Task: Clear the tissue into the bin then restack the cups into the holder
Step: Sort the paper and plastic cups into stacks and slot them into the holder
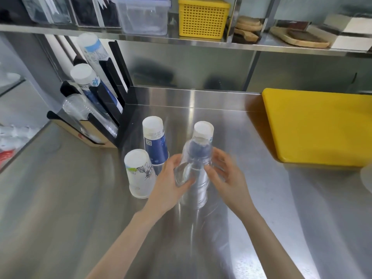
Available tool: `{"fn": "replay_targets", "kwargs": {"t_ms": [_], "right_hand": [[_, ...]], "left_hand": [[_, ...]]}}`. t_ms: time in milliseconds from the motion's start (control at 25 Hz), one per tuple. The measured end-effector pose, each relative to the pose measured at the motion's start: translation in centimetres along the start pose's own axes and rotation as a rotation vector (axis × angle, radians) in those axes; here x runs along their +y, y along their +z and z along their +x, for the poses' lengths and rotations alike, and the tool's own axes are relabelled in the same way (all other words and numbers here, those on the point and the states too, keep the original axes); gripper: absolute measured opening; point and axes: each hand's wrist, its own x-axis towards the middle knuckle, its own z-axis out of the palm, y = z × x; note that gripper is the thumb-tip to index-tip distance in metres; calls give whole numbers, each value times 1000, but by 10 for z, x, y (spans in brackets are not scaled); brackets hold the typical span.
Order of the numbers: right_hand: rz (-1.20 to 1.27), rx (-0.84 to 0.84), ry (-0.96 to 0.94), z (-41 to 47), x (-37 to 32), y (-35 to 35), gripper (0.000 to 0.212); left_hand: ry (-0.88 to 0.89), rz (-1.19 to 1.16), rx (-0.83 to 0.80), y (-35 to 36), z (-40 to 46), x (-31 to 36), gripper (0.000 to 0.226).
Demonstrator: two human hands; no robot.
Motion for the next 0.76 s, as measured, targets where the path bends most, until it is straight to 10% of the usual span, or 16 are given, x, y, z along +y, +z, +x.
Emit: {"fn": "replay_targets", "kwargs": {"t_ms": [760], "right_hand": [[-61, -64, 194, 9, 41, -3, 31]], "left_hand": [[-161, 275, -340, -4, 12, -47, 58]]}}
